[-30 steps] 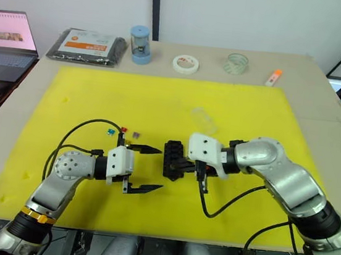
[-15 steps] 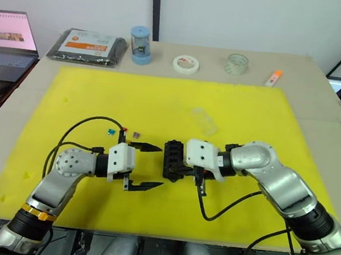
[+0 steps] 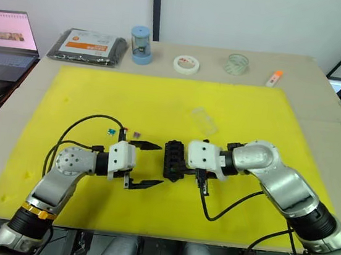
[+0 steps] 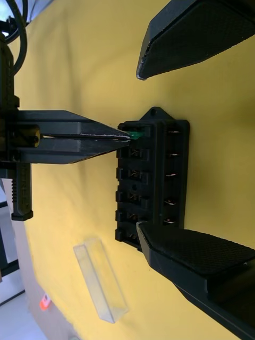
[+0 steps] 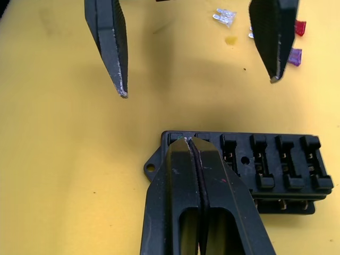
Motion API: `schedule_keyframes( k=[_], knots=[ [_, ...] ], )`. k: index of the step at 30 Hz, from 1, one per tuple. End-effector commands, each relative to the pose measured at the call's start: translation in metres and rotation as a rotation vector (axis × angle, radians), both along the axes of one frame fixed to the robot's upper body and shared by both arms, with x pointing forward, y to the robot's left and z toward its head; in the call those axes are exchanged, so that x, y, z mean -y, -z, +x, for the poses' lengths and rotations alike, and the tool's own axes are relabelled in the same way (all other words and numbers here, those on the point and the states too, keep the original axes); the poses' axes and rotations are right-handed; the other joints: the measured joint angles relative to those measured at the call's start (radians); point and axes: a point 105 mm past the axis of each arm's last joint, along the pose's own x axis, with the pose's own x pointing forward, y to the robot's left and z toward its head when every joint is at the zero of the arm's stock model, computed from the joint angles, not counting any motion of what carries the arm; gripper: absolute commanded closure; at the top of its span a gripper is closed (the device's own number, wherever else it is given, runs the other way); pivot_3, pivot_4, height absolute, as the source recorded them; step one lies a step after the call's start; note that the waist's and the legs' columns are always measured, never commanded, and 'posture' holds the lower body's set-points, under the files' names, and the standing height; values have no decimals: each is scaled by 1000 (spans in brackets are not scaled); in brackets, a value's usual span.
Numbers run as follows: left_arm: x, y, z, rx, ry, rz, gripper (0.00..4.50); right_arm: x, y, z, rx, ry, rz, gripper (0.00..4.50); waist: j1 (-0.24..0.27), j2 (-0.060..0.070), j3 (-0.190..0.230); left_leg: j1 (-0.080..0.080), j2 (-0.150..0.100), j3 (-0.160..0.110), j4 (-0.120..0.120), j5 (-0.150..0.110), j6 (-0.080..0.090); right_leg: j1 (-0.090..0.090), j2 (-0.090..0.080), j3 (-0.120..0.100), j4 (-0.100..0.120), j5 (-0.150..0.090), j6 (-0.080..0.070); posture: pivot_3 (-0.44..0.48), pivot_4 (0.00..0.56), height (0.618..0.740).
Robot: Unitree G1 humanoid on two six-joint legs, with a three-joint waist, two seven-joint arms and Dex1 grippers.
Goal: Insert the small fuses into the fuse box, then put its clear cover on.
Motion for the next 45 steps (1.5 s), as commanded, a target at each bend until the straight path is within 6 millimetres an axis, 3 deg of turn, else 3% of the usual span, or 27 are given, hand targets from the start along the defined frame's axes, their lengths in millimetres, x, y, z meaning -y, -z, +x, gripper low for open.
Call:
schedule_keyframes(
  k=[1, 17, 29, 36, 45],
  knots=[
    [0, -10, 1, 33, 7, -15, 0, 7, 18, -1, -29, 19, -66, 4486, 0, 0, 0, 0, 0, 0, 0, 0, 0, 0, 0, 0, 0, 0, 0, 0, 150, 740],
    [-1, -7, -1, 9, -1, 1, 0, 10, 26, -6, -31, -10, -103, 4486, 0, 0, 0, 1, 0, 0, 0, 0, 0, 1, 0, 0, 0, 0, 0, 0, 150, 740],
    [-2, -6, -3, 2, 9, 5, 0, 16, 18, 3, 4, 20, -80, 4486, 0, 0, 0, 1, 0, 0, 0, 0, 0, 1, 0, 0, 0, 0, 0, 0, 150, 740],
    [0, -5, -3, 2, 21, 5, 0, 20, 33, 0, 25, -3, -160, 4486, 0, 0, 0, 2, 0, 0, 0, 0, 0, 2, 0, 0, 0, 0, 0, 0, 150, 740],
    [2, -5, -1, 0, 21, 2, 0, 22, 37, 3, 33, -4, -190, 4486, 0, 0, 0, 5, 0, -1, 0, -2, 4, 6, 0, -1, -1, 0, 0, 0, 150, 740]
  ],
)
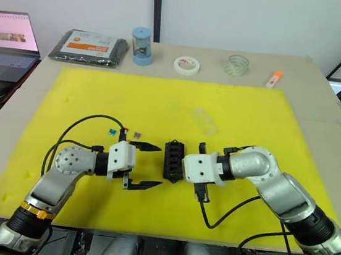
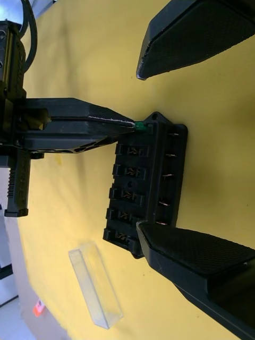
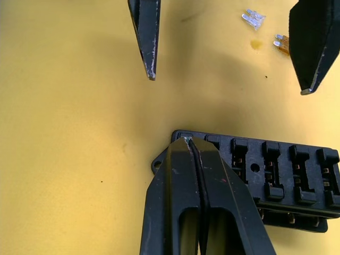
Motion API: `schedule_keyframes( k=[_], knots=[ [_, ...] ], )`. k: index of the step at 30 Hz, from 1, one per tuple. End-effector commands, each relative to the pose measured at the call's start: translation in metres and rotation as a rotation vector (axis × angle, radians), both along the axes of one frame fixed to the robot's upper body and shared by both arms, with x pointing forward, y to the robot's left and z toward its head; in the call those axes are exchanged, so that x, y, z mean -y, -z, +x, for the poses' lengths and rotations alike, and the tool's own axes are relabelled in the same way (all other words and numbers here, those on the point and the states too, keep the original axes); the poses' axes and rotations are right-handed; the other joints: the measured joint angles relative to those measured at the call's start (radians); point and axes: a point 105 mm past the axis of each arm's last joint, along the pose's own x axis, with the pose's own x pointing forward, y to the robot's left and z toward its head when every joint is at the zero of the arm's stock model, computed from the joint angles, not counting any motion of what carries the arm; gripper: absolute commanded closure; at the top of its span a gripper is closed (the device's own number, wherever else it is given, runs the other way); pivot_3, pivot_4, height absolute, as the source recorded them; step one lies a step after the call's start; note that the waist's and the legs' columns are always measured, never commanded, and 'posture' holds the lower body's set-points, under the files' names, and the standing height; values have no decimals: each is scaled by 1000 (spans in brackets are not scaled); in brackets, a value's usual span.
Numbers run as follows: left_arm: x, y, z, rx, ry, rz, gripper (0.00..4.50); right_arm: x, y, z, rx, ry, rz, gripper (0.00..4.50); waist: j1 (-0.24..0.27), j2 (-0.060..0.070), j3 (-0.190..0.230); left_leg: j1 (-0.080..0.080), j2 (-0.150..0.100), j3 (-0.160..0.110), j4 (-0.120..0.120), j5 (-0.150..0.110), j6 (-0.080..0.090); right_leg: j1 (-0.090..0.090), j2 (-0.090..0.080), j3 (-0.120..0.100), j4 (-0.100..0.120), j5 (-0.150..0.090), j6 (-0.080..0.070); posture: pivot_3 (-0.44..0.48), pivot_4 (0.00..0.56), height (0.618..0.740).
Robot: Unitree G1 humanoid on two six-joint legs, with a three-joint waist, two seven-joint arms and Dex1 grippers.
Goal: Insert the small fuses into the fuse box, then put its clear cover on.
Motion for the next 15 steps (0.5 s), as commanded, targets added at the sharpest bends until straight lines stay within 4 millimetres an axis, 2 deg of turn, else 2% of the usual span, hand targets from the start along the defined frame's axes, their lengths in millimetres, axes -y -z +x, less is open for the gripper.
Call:
schedule_keyframes(
  k=[1, 4, 7, 13, 15],
  knots=[
    [3, -8, 0, 26, 13, -19, 0, 22, 26, 10, -58, 105, -116, 4486, 0, 0, 0, 0, 0, 0, 0, 0, 0, 0, 0, 0, 0, 0, 0, 0, 150, 740],
    [3, -8, 0, 25, 11, -22, 0, 21, 24, 10, -70, 112, -100, 4486, 0, 0, 0, 1, 0, 0, 0, 0, 0, 1, 0, 0, 0, 0, 0, 0, 150, 740],
    [1, -7, -1, 23, 7, -23, 0, 19, 12, 10, -71, 114, -52, 4486, 0, 0, 0, 1, 0, 0, 0, 0, 1, 1, 0, 0, 0, 0, 0, 0, 150, 740],
    [-3, -11, 1, 24, -2, -36, 0, 15, -24, 11, -36, 104, 64, 4486, 1, 1, 0, 0, 0, -1, 0, 0, 0, 0, 0, 0, 0, 0, 0, 0, 150, 740],
    [-4, -15, 0, 32, 11, -44, 0, 11, -47, 11, -24, 88, 158, 4486, 0, 1, 1, -3, 0, -1, 0, 1, -1, -2, 0, 0, 0, 0, 0, 0, 150, 740]
  ],
)
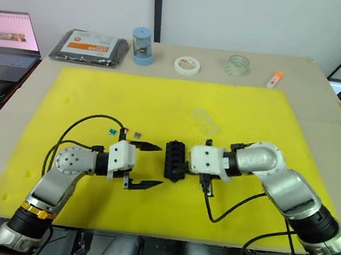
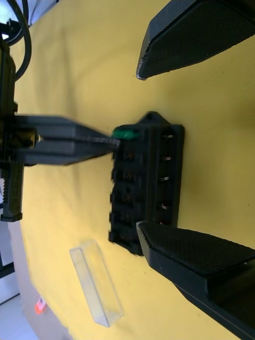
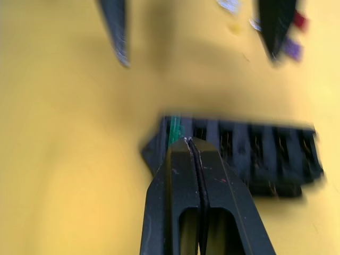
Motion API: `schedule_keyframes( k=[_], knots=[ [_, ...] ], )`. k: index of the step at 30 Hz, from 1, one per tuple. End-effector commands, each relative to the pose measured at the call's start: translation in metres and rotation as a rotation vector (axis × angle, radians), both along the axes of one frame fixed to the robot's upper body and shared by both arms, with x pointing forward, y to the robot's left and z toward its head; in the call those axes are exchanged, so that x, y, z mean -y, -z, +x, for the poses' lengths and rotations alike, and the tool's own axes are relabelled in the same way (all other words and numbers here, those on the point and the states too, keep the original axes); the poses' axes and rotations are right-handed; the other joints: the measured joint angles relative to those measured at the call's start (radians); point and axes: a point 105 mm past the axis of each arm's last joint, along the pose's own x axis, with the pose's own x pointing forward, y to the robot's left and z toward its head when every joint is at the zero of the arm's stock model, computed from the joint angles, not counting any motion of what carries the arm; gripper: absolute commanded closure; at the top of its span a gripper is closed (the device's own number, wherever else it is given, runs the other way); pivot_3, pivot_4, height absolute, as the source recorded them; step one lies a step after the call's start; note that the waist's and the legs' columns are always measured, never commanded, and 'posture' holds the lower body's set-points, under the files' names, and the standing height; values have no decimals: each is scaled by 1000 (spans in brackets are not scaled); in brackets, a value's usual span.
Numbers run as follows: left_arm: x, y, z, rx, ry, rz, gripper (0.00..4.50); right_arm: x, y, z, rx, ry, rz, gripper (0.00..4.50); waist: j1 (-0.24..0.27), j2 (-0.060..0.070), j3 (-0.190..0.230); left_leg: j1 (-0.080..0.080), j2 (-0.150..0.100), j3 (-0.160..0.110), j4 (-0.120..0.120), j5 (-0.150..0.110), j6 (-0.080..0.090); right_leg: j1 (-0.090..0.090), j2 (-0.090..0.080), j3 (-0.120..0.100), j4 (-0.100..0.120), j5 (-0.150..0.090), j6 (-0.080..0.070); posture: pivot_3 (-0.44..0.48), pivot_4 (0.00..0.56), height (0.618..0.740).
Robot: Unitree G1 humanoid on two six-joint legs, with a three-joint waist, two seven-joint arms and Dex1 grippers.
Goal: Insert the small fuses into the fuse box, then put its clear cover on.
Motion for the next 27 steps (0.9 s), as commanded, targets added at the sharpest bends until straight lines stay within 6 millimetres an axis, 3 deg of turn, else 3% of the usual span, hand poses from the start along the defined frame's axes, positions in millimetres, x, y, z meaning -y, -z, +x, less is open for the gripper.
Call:
schedule_keyframes(
  k=[1, 8, 13, 17, 21, 23, 27],
  knots=[
    [-3, -16, 0, 41, 19, -34, 0, -6, -42, 0, 46, -19, 153, 4486, -1, 0, 0, -1, 0, 0, 0, 1, -2, -2, 0, 0, 0, 0, 0, 0, 150, 740],
    [-23, -42, -1, -5, 23, -44, 0, 12, -75, 2, 53, 12, 297, 4486, 1, 1, 2, -3, 0, 0, 0, 1, -2, -3, 0, 1, 0, 0, 0, 0, 150, 740],
    [-66, -62, 8, -44, -82, 21, 0, 44, -83, 4, 125, 71, 311, 2828, -1, 2, 4, -3, 0, 0, 0, 0, 1, -4, 0, 0, 0, 0, 0, 0, 150, 740],
    [-116, -79, 20, -39, -263, 66, 0, 69, -83, 5, 149, 151, 316, 1405, -3, 2, 4, -3, 0, 0, -1, -1, 1, -4, 0, 0, 0, 0, 0, 0, 150, 740],
    [-176, -84, 26, -50, -477, 101, 0, 81, -86, 11, 146, 223, 361, 34, -9, 3, 5, -2, 1, 1, -2, -1, 2, -5, 1, 0, 1, 0, 0, 0, 150, 740],
    [-195, -86, 25, -62, -540, 109, 0, 81, -87, 14, 154, 228, 374, 34, -9, 4, 5, -2, 1, 1, -3, -1, 2, -5, 1, 0, 1, 0, 0, 0, 150, 740],
    [-211, -89, 29, -61, -617, 72, 0, 65, -91, 16, 158, 193, 413, 34, -4, 4, 6, -3, 1, 1, -3, -1, 2, -5, 0, 0, 0, 0, 0, 0, 150, 740]
  ],
)
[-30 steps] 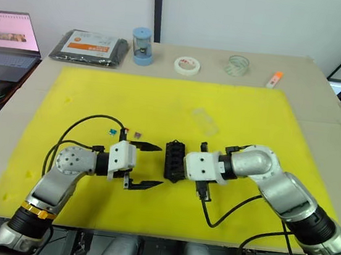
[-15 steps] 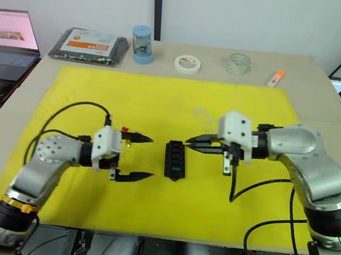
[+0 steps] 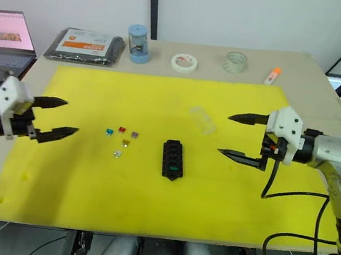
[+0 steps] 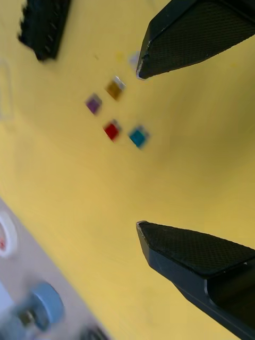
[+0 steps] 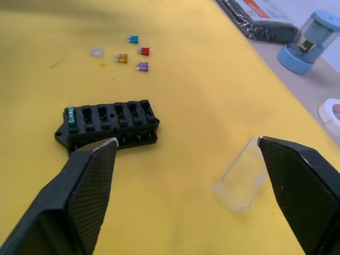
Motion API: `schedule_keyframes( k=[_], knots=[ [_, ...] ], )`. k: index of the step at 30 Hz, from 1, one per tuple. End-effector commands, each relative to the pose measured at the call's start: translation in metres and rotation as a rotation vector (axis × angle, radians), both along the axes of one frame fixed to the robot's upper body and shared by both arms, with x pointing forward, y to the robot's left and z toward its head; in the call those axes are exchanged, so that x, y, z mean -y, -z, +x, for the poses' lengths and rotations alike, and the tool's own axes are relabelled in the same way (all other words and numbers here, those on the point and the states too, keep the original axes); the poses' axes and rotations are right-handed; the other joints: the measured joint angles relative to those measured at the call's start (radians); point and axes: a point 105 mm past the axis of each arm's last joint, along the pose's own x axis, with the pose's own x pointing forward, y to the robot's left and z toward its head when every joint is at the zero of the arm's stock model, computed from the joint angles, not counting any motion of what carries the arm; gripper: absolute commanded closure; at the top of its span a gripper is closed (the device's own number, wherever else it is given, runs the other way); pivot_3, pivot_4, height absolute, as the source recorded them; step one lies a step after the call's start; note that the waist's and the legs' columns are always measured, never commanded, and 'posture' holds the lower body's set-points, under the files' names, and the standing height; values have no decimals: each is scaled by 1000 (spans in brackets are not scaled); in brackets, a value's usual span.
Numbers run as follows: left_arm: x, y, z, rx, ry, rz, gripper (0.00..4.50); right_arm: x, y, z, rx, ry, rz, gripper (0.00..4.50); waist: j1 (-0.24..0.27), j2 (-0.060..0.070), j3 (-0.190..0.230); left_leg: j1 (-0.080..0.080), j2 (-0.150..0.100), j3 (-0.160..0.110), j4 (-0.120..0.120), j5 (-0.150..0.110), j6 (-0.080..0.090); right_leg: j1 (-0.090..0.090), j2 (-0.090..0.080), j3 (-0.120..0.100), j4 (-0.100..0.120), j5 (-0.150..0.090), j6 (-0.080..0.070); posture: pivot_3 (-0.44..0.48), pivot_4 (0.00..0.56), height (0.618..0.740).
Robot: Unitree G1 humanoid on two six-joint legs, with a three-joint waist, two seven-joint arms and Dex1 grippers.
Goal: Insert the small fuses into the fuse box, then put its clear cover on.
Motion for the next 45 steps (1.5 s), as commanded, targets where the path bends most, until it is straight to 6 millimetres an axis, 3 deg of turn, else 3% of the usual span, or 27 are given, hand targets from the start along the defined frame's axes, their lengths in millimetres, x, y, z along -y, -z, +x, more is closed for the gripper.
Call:
schedule_keyframes(
  k=[1, 5, 10, 12, 16, 20, 25, 31, 45],
  knots=[
    [-12, -15, 3, 51, -58, -23, 0, -19, -16, -2, 53, -62, 42, 34, 3, 0, 0, 0, 0, 0, 0, 0, 0, 0, 0, 0, 0, 0, 0, 0, 150, 740],
    [-23, -5, 3, -129, -182, -226, 0, -50, -17, -10, 41, -165, 49, 34, 2, -1, 0, 0, 0, 0, 0, 0, -1, 0, 0, 0, 0, 0, 0, 0, 150, 740],
    [-8, 1, -2, -634, -215, -789, 0, -99, -26, -21, 43, -307, 90, 34, -12, -2, 0, 0, 0, -1, 1, 0, 1, -2, 4, 0, 3, 0, 0, 0, 150, 740],
    [-4, 4, 0, -715, -220, -872, 0, -107, -25, -21, 32, -320, 93, 34, -18, -3, -1, 1, 0, -4, 1, 0, 0, -5, 5, -1, 4, 0, 0, 0, 150, 740],
    [18, 36, 10, -985, -265, -945, 0, -129, -13, -19, 20, -378, 56, 34, -22, -4, -1, 1, -1, -3, 1, 3, -6, -5, 5, -1, 4, 0, 0, 0, 150, 740],
    [31, 53, 17, -1058, -285, -933, 0, -133, -14, -18, 14, -376, 67, 34, -23, -4, -2, -1, -1, -3, 2, 4, -7, -5, 5, 0, 6, 0, 0, 0, 150, 740],
    [32, 69, 30, -1061, -334, -971, 0, -126, -10, -16, 8, -337, 58, 34, -21, -5, -2, 0, 0, -3, 2, 4, -8, -5, 5, 0, 6, 0, 0, 0, 150, 740],
    [45, 70, 45, -1065, -307, -1023, 0, -119, -9, -17, -2, -305, 55, 34, -14, -5, -2, 0, -1, -3, 3, 4, -9, -5, 5, 0, 5, 0, 0, 0, 150, 740],
    [75, 86, 61, -1100, -265, -1024, 0, -112, -6, -21, -25, -283, 28, 34, 9, -4, -3, 1, -3, -4, 4, 4, -9, -3, 1, -1, 5, 0, 0, 0, 150, 740]
  ],
)
